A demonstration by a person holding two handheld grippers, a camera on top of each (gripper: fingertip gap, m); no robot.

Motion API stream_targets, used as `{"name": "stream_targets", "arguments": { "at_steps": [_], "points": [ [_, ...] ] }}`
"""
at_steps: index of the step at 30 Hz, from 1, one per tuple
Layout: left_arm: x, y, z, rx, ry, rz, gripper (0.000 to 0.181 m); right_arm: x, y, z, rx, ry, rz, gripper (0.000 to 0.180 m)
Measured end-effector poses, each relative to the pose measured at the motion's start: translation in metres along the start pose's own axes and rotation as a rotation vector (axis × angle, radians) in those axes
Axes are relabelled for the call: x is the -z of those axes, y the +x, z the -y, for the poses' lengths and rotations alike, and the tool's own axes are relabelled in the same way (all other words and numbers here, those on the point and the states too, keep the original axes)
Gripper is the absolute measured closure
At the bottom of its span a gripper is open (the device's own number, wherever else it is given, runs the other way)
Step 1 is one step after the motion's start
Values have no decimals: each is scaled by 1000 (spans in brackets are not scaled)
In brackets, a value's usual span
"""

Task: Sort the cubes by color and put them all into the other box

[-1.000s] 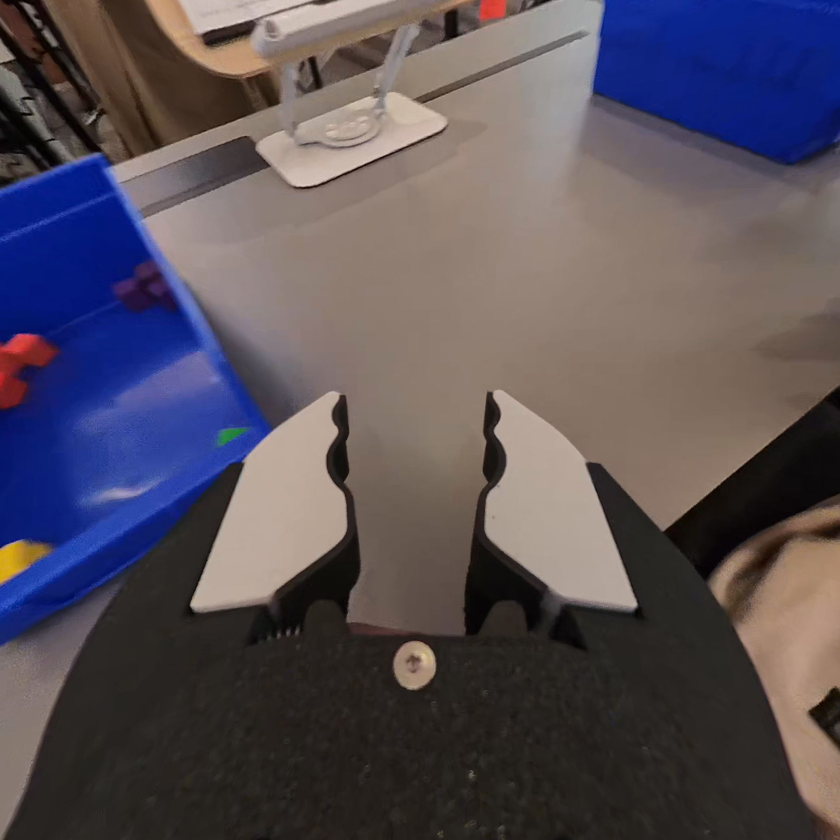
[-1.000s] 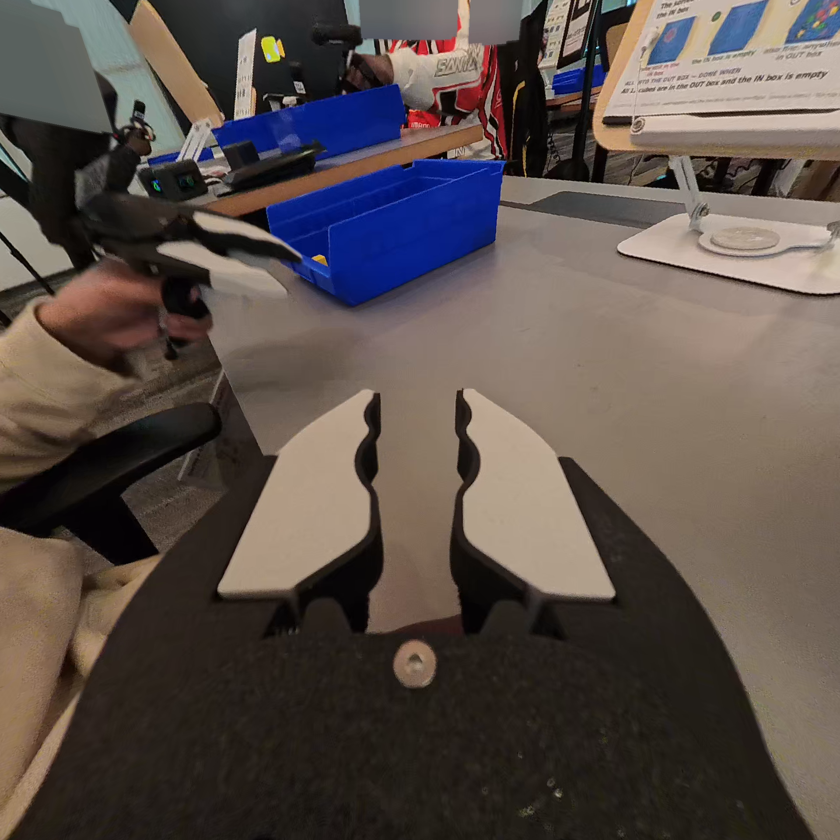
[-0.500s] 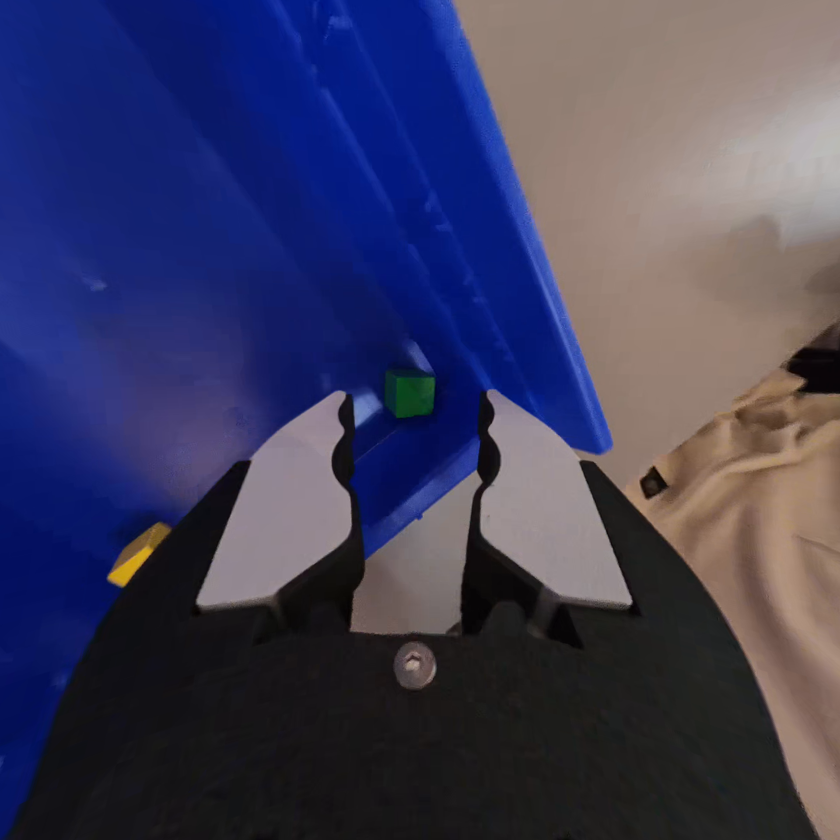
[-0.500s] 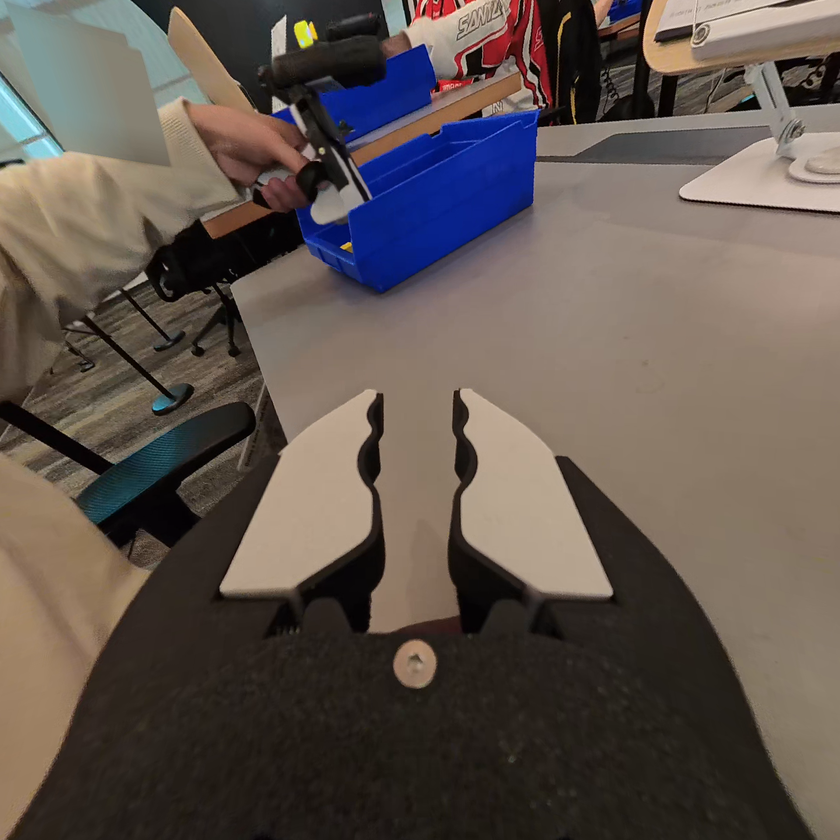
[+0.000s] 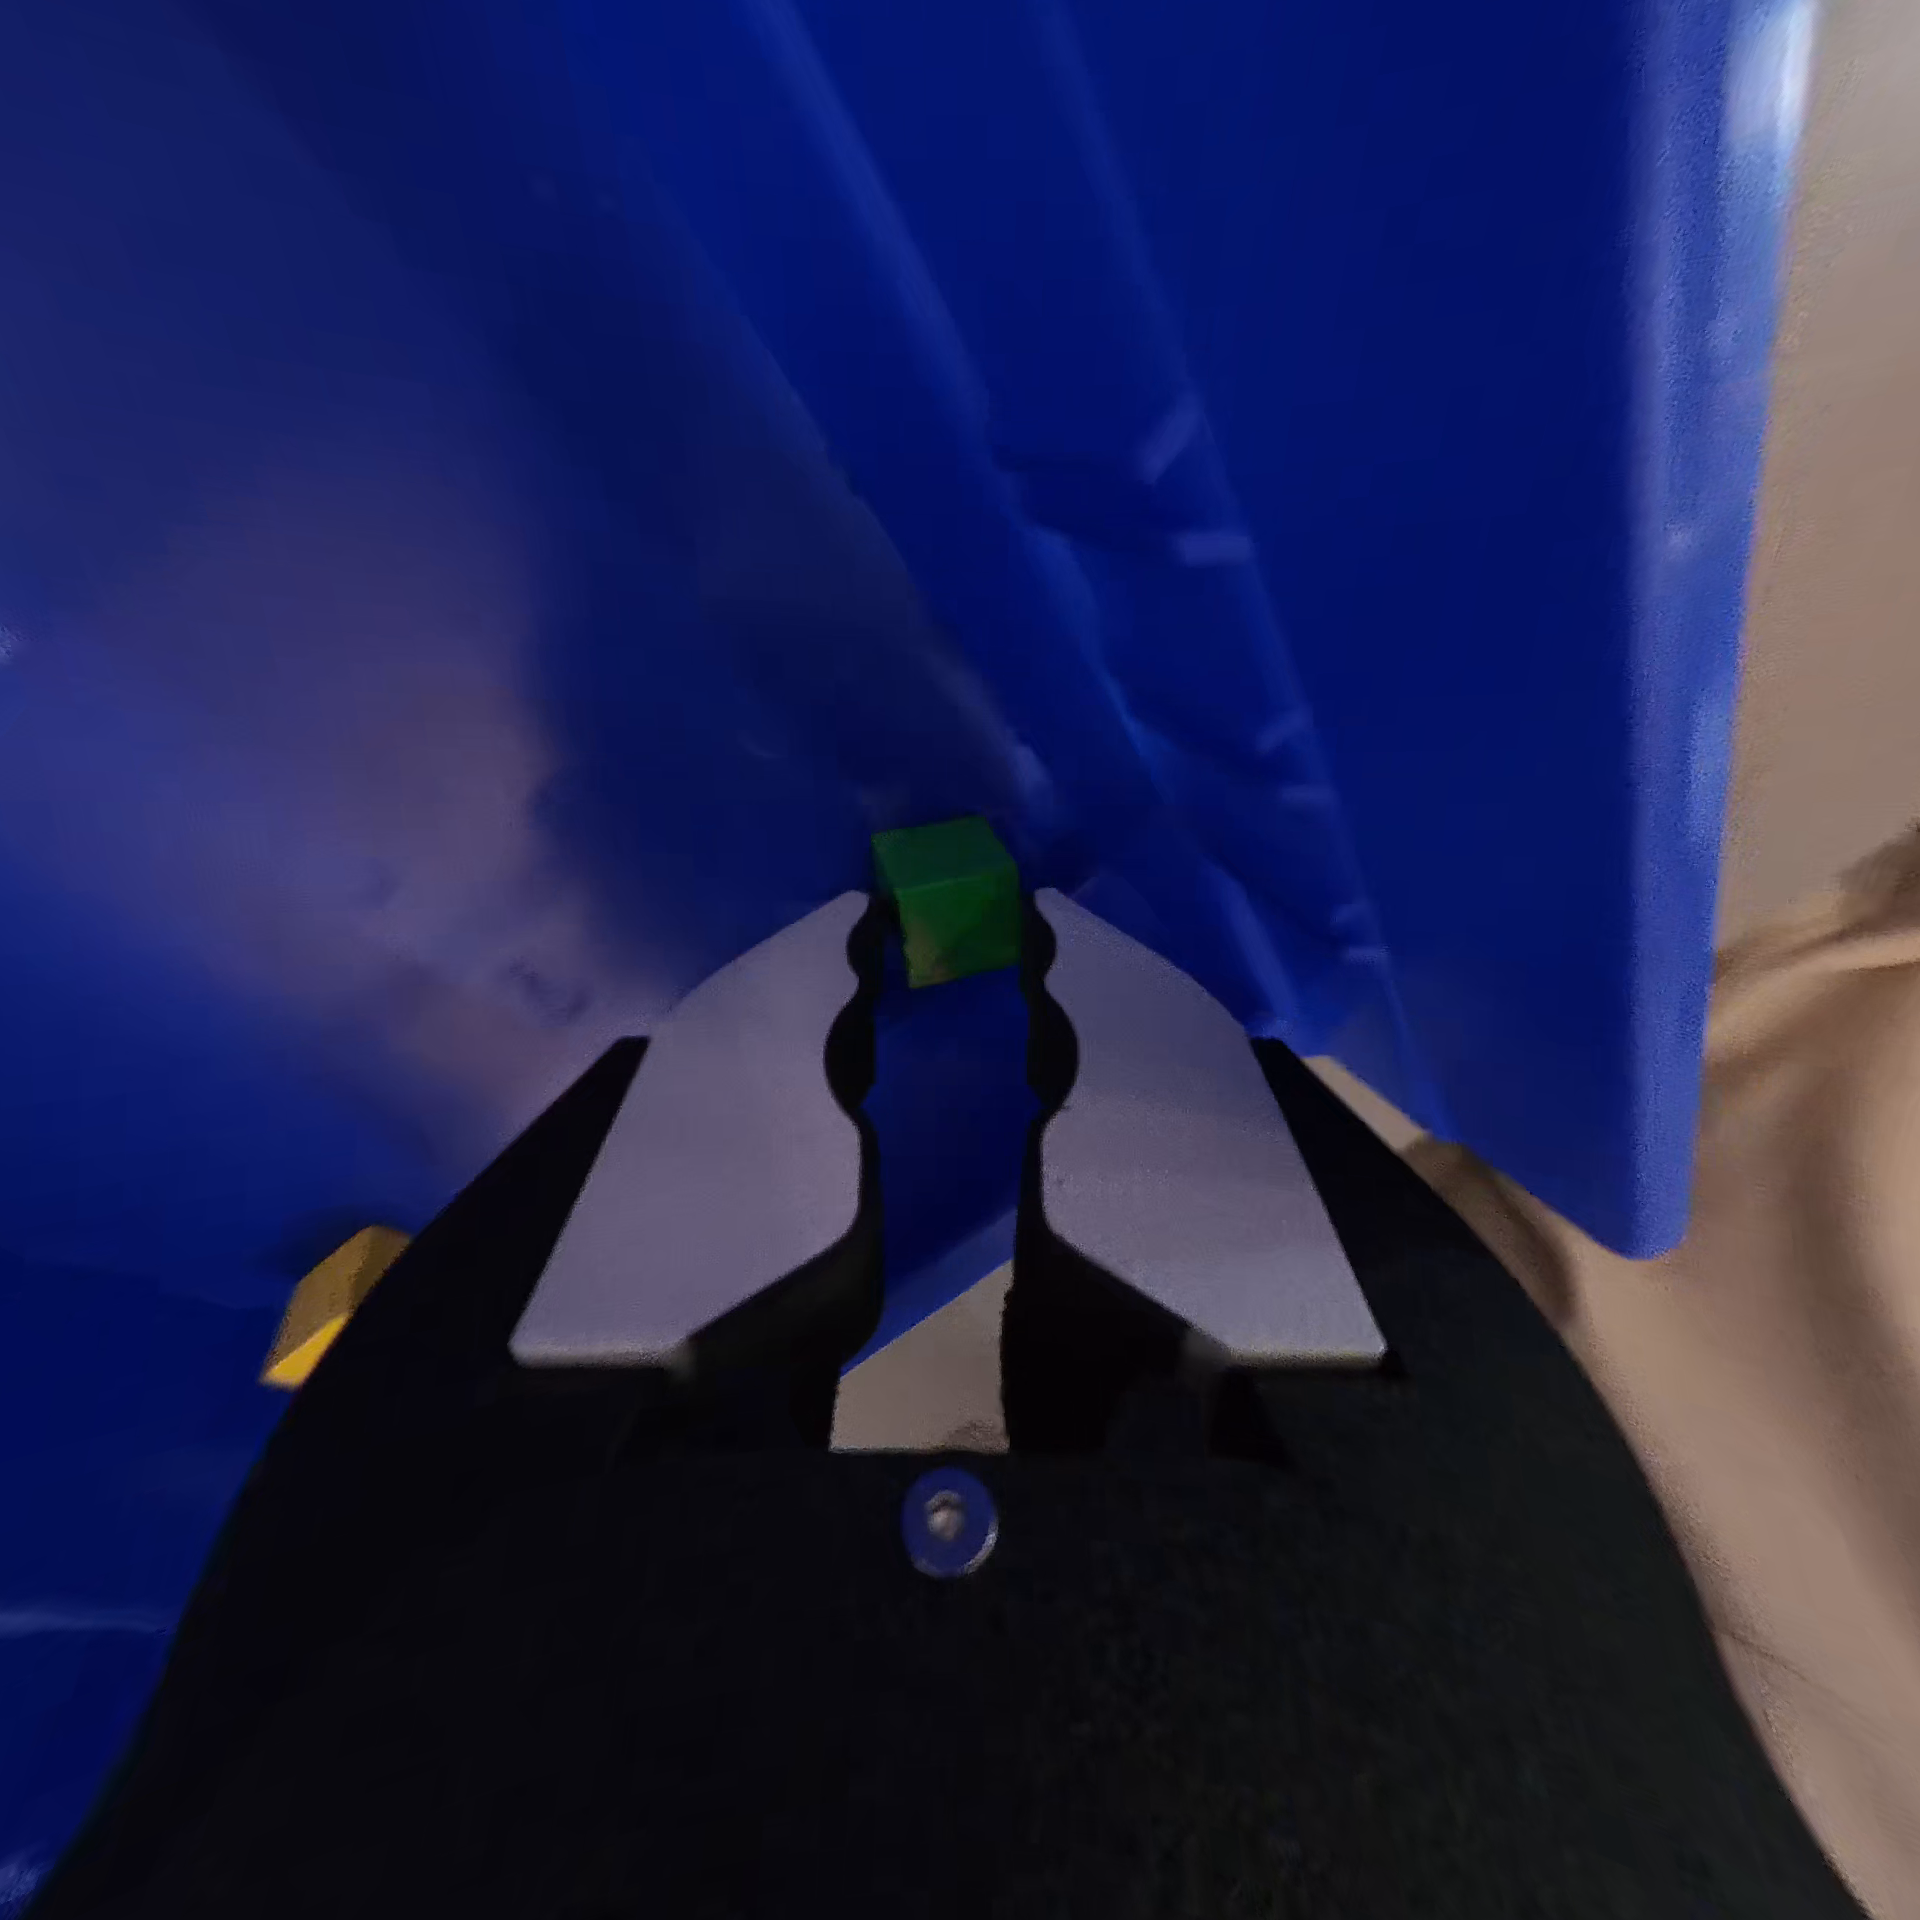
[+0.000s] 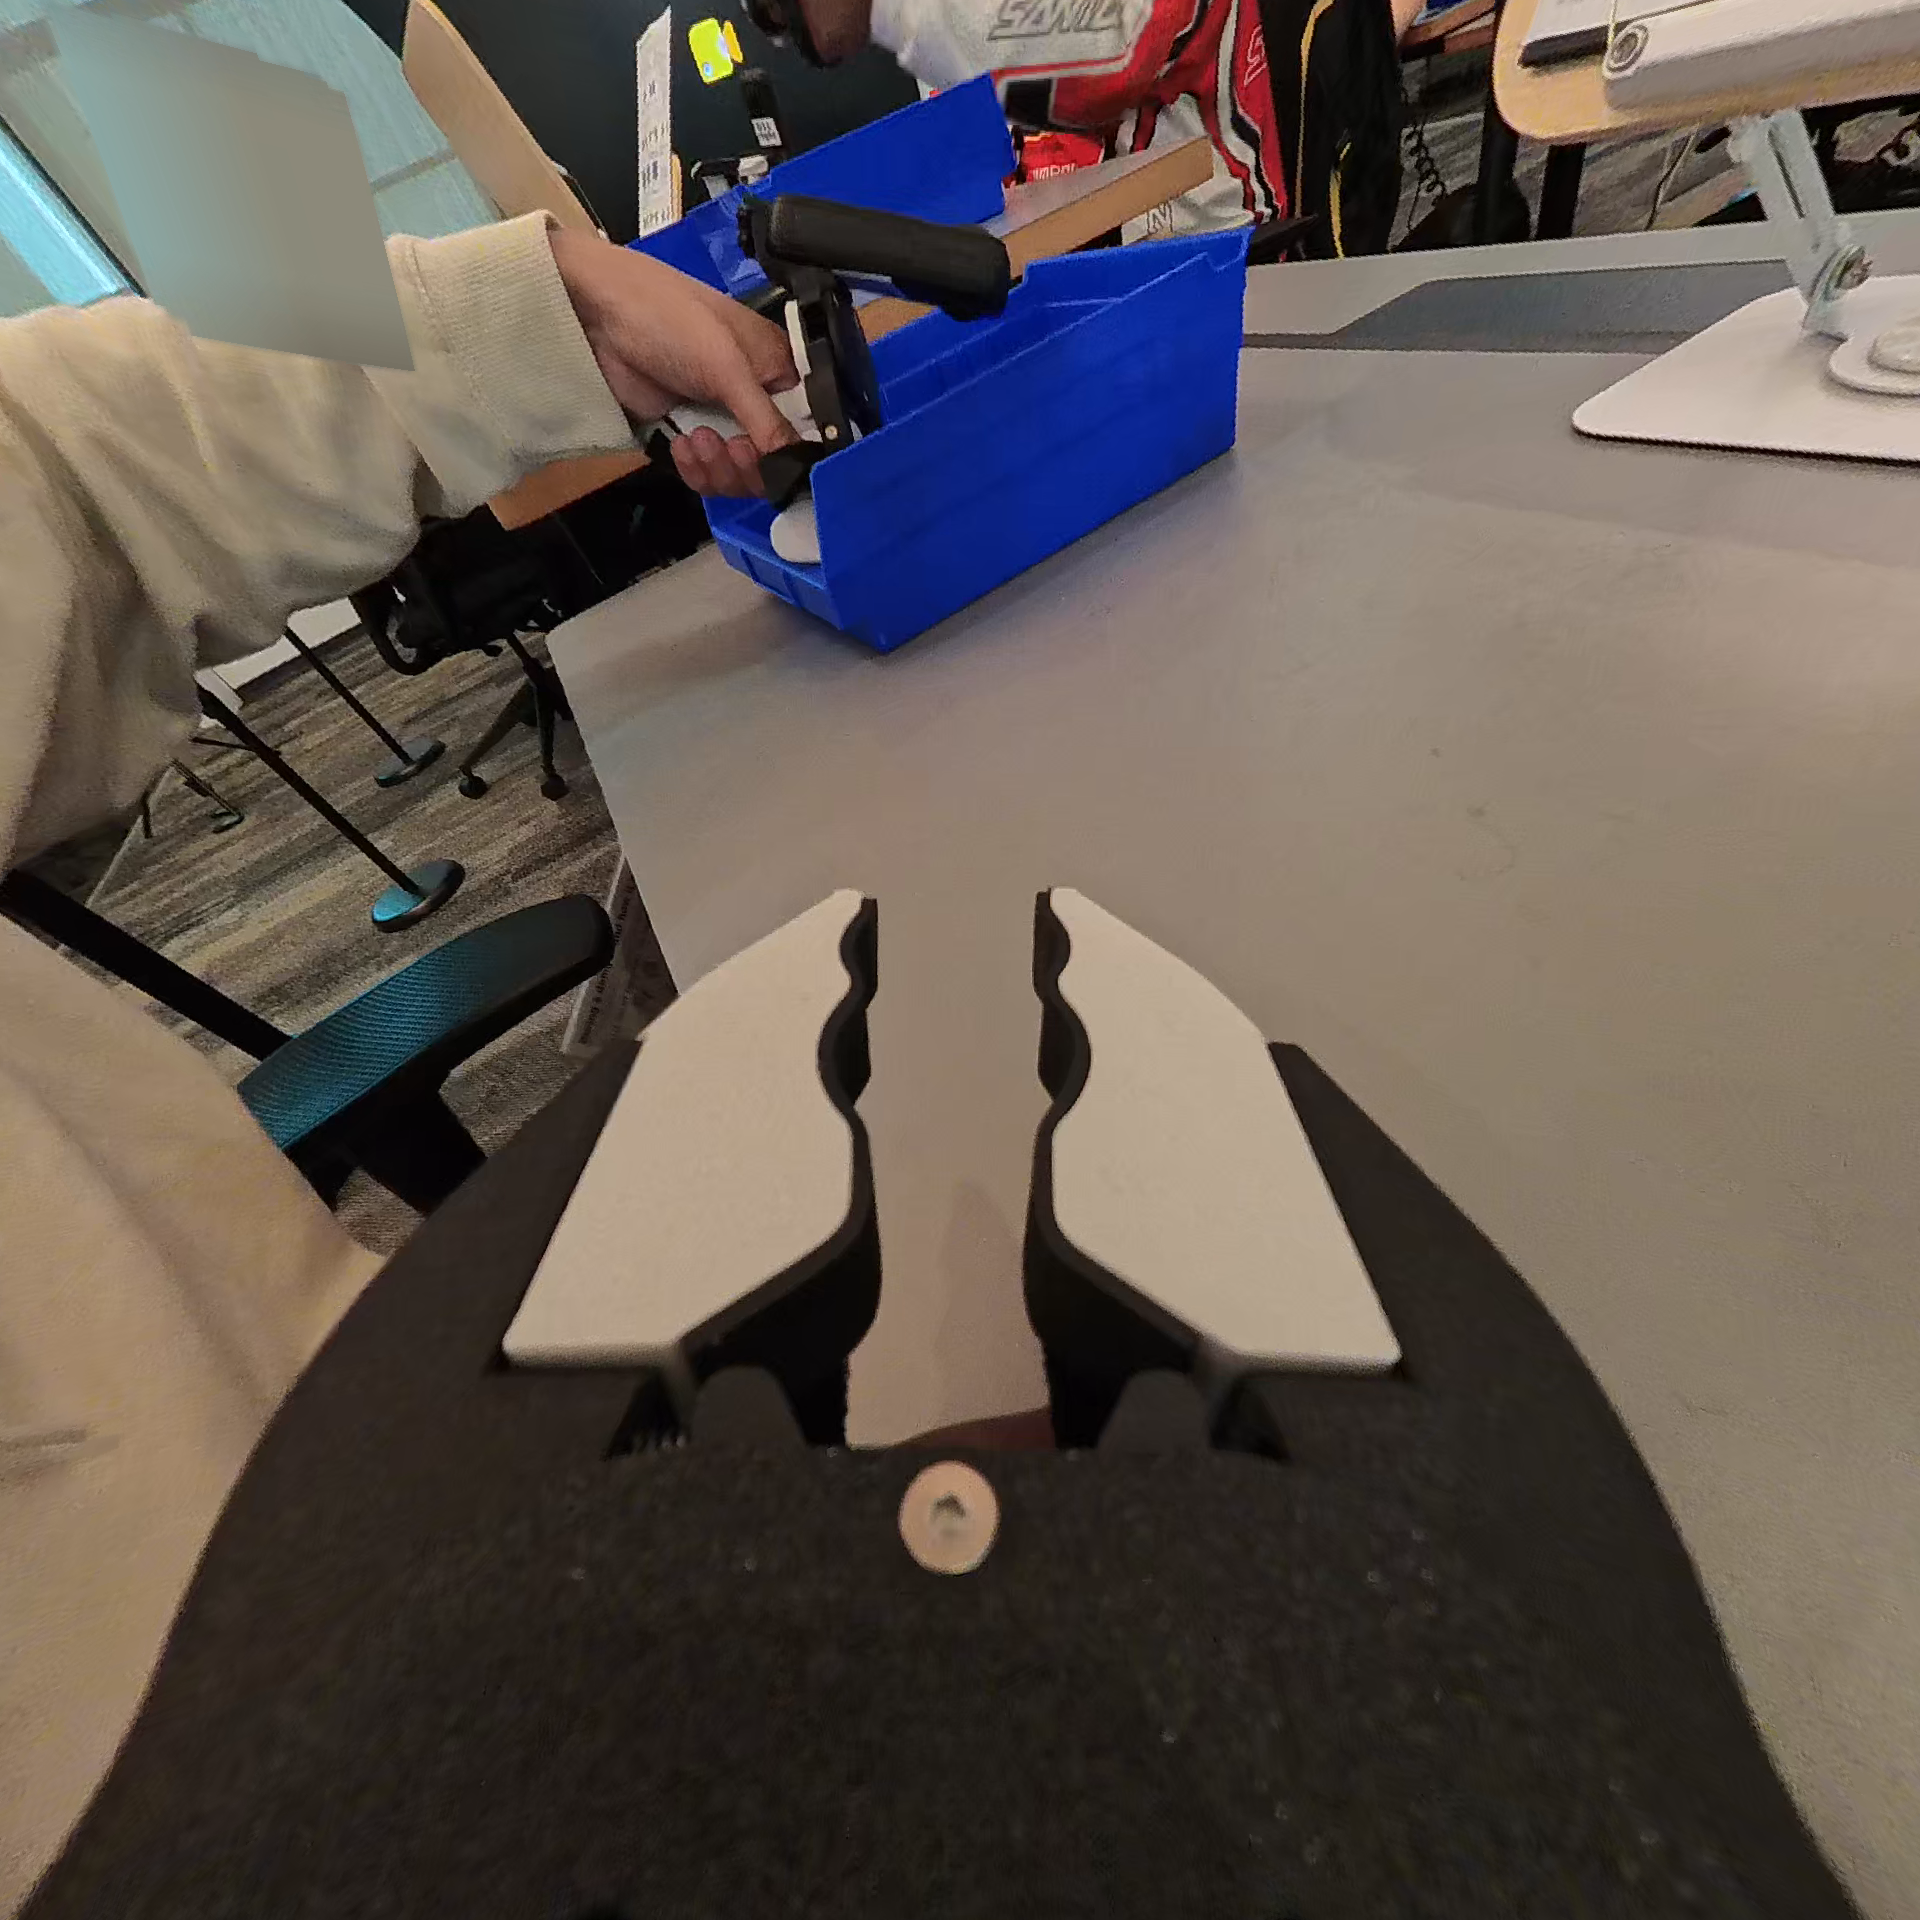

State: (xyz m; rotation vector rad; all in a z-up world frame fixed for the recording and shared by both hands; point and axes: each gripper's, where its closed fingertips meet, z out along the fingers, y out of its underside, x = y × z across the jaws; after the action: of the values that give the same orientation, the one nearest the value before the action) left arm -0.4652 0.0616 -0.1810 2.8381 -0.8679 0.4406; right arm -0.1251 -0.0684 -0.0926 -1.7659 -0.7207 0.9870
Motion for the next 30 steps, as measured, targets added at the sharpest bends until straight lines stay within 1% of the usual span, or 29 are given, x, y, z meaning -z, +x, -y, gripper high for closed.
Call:
{"name": "stream_targets", "arguments": {
  "at_steps": [2,5,8,11,13,15,17,19,20,21,23,25,27,28,30],
  "points": [
    [11,-9,2,-21,54,70,158,0,1,0,18,-2,-13,151],
    [42,-15,12,-77,256,130,158,1,4,0,21,1,-23,152],
    [84,-9,22,-135,569,205,158,6,10,4,10,17,-42,152],
    [116,12,22,-194,894,312,158,14,23,10,11,45,-94,152],
    [122,27,15,-236,1052,397,158,19,34,14,2,65,-137,152],
    [118,45,8,-281,1163,454,158,23,43,17,-32,86,-163,152],
    [111,67,5,-328,1243,459,158,23,48,18,-102,102,-151,152],
    [107,97,8,-398,1314,386,159,16,46,21,-215,113,-67,151],
    [104,117,11,-456,1335,307,159,11,42,25,-285,114,-3,151],
    [102,141,14,-527,1348,217,159,4,36,30,-368,113,84,149],
    [97,188,20,-680,1354,50,159,-11,16,42,-551,88,311,143],
    [88,230,28,-820,1308,-69,159,-25,-2,50,-752,22,529,137],
    [78,264,38,-946,1252,-108,159,-36,-18,58,-879,-36,699,136],
    [71,278,43,-1005,1215,-112,159,-42,-24,58,-900,-62,742,135],
    [56,300,53,-1104,1146,-99,159,-52,-31,55,-891,-99,759,132]
  ]
}}
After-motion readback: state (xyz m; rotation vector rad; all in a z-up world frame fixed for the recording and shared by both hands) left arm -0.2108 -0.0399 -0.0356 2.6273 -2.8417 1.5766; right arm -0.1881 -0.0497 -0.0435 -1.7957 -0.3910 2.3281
